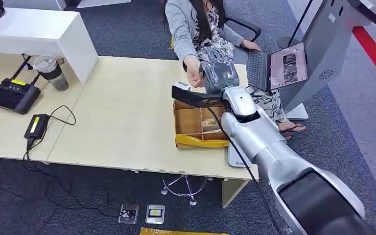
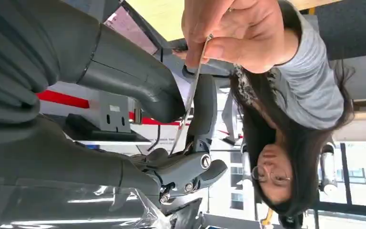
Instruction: Pass the card to the sensor for recognition and then transmit it.
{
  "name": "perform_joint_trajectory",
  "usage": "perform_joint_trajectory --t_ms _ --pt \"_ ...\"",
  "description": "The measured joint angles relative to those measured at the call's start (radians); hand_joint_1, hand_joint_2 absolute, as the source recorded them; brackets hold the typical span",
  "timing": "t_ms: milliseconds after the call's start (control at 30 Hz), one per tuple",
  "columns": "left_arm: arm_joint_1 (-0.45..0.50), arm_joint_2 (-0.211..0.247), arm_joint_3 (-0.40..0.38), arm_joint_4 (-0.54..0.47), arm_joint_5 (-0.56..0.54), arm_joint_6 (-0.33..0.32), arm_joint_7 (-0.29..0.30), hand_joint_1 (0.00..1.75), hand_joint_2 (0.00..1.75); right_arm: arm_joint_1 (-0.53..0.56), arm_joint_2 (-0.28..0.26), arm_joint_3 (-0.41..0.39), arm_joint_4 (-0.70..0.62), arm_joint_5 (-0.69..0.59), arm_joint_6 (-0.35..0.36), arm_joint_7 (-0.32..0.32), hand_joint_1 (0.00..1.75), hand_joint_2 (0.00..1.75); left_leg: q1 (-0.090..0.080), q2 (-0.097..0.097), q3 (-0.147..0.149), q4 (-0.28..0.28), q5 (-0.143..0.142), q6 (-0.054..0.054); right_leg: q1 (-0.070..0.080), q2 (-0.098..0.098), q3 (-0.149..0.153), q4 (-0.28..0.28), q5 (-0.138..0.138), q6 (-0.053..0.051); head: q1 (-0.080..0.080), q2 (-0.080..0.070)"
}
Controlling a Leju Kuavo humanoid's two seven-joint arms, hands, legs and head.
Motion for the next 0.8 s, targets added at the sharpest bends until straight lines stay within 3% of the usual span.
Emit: perform_joint_trajectory --t_ms 167,200,567,800 --pt "0.0 0.0 -0.001 0.0 0.0 -0.008 -0.002 0.0 0.0 0.0 -0.001 0.0 0.014 0.004 0.0 0.003 1.75 1.75 0.0 0.0 0.0 0.0 0.0 0.0 0.0 0.0 0.0 0.0 0.0 0.0 0.0 0.0" --pt "0.0 0.0 -0.001 0.0 0.0 -0.009 -0.002 0.0 0.0 0.0 -0.001 0.0 0.017 0.005 0.0 0.003 0.0 0.0 0.0 0.0 -0.001 0.0 0.0 0.0 0.0 0.0 -0.001 0.0 0.0 0.0 0.0 0.0" --pt "0.0 0.0 -0.013 0.0 0.0 -0.011 -0.002 0.0 0.0 0.011 0.001 0.0 0.037 0.024 0.028 -0.017 0.0 0.0 0.0 0.0 -0.001 0.0 0.0 0.0 0.0 0.0 -0.001 0.0 0.0 0.0 0.0 0.0" --pt "0.0 0.0 -0.022 0.0 0.0 -0.013 0.002 0.0 0.0 0.001 -0.017 0.0 0.039 0.066 0.025 0.013 0.0 0.0 0.0 0.0 -0.001 0.0 0.0 0.0 0.0 0.0 -0.001 0.0 0.0 0.0 0.0 0.0"
